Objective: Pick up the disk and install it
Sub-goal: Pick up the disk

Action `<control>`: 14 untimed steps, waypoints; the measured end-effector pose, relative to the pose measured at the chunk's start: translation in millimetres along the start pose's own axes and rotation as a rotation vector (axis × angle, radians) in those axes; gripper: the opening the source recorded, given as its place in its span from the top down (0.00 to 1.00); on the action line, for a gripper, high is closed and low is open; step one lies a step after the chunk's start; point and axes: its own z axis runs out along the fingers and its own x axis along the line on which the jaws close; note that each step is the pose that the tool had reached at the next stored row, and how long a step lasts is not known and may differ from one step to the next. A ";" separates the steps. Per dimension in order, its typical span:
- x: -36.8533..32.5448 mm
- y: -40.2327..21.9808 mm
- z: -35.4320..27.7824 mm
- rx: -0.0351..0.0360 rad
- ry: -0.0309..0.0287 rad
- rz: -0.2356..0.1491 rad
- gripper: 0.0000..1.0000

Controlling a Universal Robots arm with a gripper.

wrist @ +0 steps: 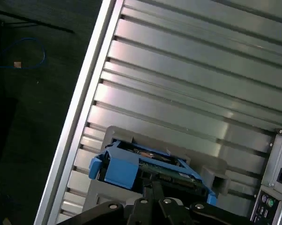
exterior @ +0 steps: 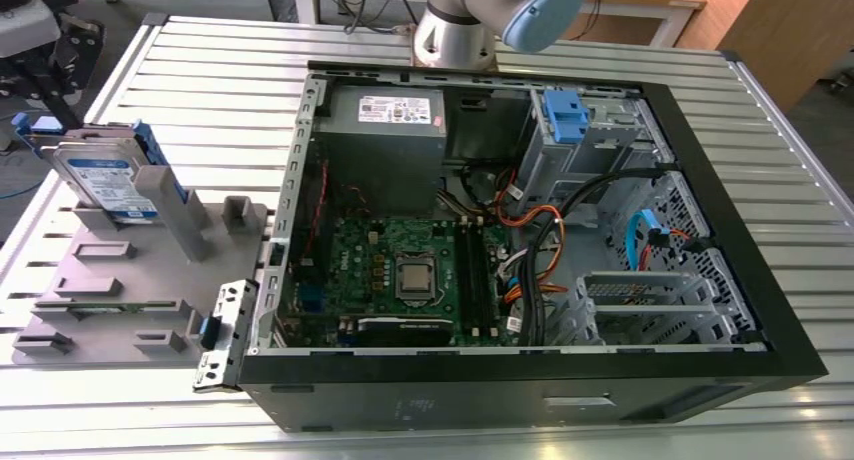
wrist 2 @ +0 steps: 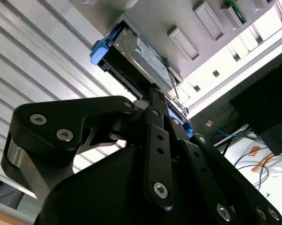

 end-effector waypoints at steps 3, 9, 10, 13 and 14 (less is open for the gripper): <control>0.0 0.0 0.1 -0.0007 0.0007 -0.056 0.89; 0.0 0.0 0.2 -0.0021 0.0021 -0.165 0.89; 0.0 0.0 0.2 -0.0023 0.0024 -0.183 0.89; 0.0 0.0 0.3 -0.0030 0.0031 -0.235 0.89; 0.0 0.0 0.4 -0.0032 0.0033 -0.254 0.89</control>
